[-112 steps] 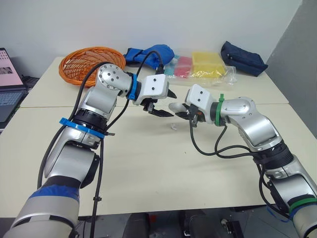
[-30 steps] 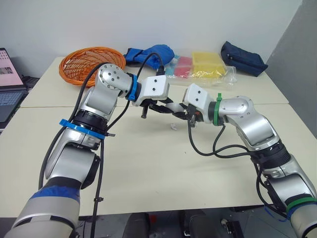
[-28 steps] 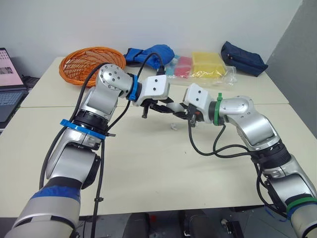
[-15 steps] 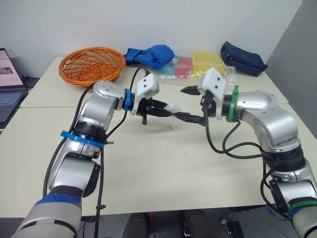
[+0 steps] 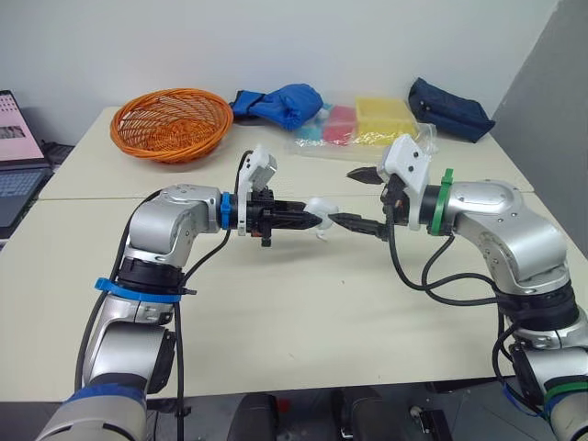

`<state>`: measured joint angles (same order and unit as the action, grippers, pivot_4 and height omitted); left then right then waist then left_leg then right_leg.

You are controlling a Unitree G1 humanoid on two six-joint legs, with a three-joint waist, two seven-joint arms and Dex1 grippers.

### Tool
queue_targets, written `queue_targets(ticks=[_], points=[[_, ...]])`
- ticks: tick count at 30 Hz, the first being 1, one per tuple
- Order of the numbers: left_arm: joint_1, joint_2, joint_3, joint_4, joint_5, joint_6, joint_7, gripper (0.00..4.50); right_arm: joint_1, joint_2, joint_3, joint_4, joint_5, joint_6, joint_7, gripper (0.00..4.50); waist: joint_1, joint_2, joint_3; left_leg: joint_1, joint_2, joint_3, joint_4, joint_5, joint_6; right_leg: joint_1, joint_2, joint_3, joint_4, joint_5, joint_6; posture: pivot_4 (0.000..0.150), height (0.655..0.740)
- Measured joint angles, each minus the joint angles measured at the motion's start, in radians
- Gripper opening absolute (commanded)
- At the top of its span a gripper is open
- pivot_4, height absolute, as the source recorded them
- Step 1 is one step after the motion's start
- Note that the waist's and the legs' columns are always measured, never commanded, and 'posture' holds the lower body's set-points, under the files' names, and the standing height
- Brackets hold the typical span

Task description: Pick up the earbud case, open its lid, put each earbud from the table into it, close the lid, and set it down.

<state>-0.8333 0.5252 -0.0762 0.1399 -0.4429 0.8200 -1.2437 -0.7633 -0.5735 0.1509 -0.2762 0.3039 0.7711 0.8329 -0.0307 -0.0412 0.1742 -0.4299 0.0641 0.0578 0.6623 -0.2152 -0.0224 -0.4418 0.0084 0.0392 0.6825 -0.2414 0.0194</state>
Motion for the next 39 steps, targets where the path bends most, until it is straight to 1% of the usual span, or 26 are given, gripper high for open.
queue_targets(ticks=[6,11,19,24,28,31,34,36,39], points=[[0.000,0.005,0.000,-0.012,-0.011,0.002,0.014,0.75,-0.018,0.029,0.000,0.018,0.001,0.006,-0.009,4.45,0.000,0.000,0.000,0.000,0.000,0.000,0.000,0.000,0.000,0.000,0.000,0.000,0.000,0.000,0.000,0.150,0.7400],[0.000,0.011,0.000,-0.011,-0.011,0.004,0.025,0.75,-0.039,0.030,0.007,0.043,-0.002,0.003,-0.010,4.45,0.000,0.000,0.000,0.000,0.000,0.000,0.000,0.000,0.000,0.000,0.000,0.000,0.000,0.000,0.000,0.150,0.7400],[0.000,0.017,-0.008,-0.018,-0.029,0.006,0.013,0.75,-0.066,0.022,-0.015,0.121,-0.027,-0.009,-0.066,4.45,0.000,0.000,0.000,0.000,0.000,0.001,0.000,0.000,0.000,0.000,0.000,0.000,-0.001,0.000,-0.001,0.150,0.7400],[0.000,0.018,-0.010,-0.010,-0.026,-0.025,0.011,0.75,-0.078,0.003,-0.073,0.106,0.050,0.054,-0.036,4.45,0.000,0.000,0.000,0.000,0.000,0.000,-0.001,0.000,0.000,0.000,0.000,0.000,-0.001,0.000,-0.001,0.150,0.7400],[0.000,0.018,-0.007,0.015,-0.007,-0.109,0.020,0.75,-0.072,-0.007,-0.137,0.100,0.136,0.157,-0.029,4.45,0.001,0.000,0.000,0.000,0.000,0.000,-0.001,0.000,0.000,0.000,0.000,0.000,-0.001,0.001,-0.001,0.150,0.7400],[0.009,0.019,0.032,0.036,-0.005,-0.158,0.063,0.75,-0.016,-0.033,-0.168,0.104,0.149,0.176,-0.043,4.45,0.001,0.000,0.000,0.000,0.000,0.000,-0.001,0.000,0.000,0.000,-0.001,0.000,-0.002,0.000,-0.001,0.150,0.7400],[0.027,0.025,0.090,0.049,-0.002,-0.210,0.121,0.75,0.085,-0.011,-0.162,0.105,0.136,0.151,-0.081,4.45,-0.002,0.000,0.000,0.000,0.000,0.000,-0.001,0.000,0.000,0.000,0.000,0.001,-0.002,0.000,-0.001,0.150,0.7400],[0.042,0.027,0.124,0.048,-0.004,-0.223,0.160,0.75,0.141,0.030,-0.138,0.105,0.122,0.134,-0.112,4.45,-0.003,0.000,0.000,0.000,0.000,0.000,-0.001,0.000,0.000,0.000,0.000,0.001,-0.001,0.000,0.000,0.150,0.7400],[0.092,0.026,0.199,-0.015,-0.048,-0.217,0.210,0.75,0.216,0.164,-0.075,0.108,0.070,0.017,-0.176,4.45,-0.008,0.000,0.000,0.000,0.002,-0.001,-0.001,0.000,0.000,0.000,0.001,0.001,-0.001,0.000,0.000,0.150,0.7400]])
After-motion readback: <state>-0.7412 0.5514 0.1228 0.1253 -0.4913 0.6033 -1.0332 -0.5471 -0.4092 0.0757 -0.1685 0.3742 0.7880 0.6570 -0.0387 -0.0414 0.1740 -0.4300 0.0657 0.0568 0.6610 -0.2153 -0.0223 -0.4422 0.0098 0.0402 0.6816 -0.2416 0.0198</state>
